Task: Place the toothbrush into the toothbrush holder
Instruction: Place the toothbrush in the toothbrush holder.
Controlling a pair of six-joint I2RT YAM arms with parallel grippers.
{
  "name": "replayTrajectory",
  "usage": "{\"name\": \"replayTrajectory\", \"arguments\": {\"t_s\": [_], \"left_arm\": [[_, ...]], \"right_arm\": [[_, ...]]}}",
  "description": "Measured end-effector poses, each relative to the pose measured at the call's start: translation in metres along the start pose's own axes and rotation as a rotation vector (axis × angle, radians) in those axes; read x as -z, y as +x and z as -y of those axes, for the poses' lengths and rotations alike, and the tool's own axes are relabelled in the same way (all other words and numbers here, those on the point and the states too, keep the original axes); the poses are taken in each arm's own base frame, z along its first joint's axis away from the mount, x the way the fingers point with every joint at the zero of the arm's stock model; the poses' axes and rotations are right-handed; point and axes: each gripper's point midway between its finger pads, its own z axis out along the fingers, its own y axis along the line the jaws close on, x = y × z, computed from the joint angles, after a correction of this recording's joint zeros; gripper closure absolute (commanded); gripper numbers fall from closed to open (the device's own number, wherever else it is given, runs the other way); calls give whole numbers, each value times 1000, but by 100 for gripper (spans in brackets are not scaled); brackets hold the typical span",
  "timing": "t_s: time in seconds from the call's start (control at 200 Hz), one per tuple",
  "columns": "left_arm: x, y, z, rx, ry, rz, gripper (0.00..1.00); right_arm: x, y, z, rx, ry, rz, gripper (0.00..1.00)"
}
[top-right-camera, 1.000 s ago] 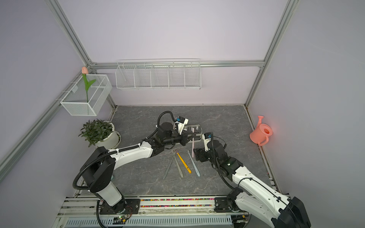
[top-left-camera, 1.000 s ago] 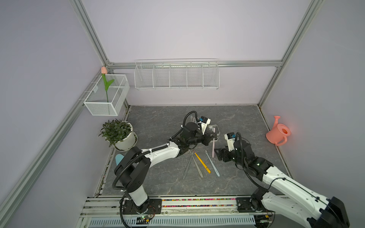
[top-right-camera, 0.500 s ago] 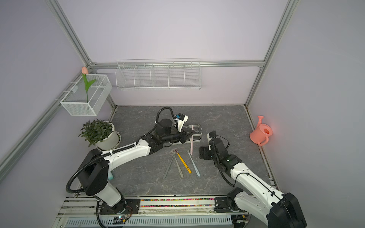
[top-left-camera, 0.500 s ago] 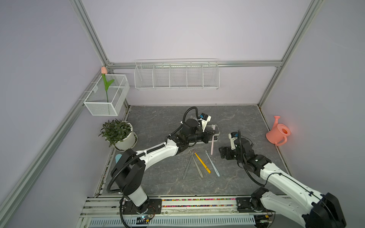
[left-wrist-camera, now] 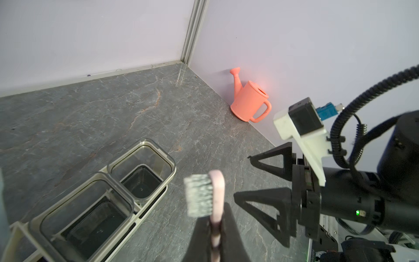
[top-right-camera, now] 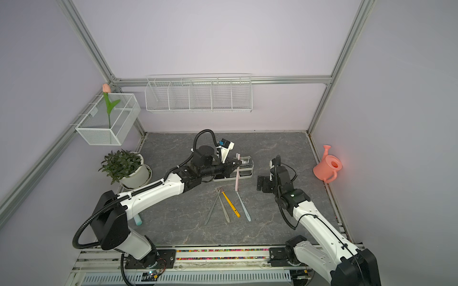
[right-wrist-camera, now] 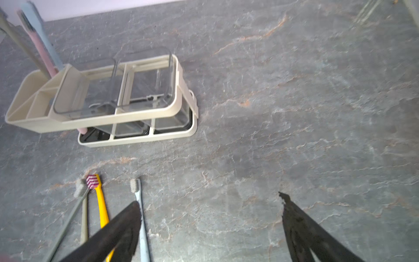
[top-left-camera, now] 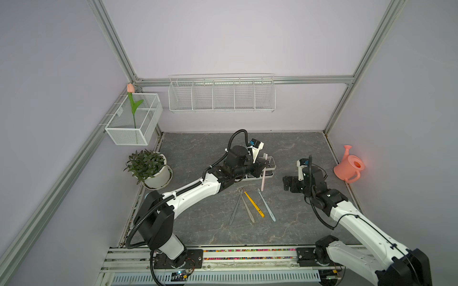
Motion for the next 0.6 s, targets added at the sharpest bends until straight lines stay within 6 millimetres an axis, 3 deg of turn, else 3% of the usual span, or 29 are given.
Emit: {"name": "replayTrajectory", "arguments": {"t_s": [0.3, 0.6], "left_arm": [[38, -32, 10, -36, -42, 85, 100], [79, -19, -2, -25, -147, 117, 99]], "right_arm": [[-9, -2, 18, -16, 70, -8, 2], [-17, 7, 19, -35, 61, -21, 2]]}}
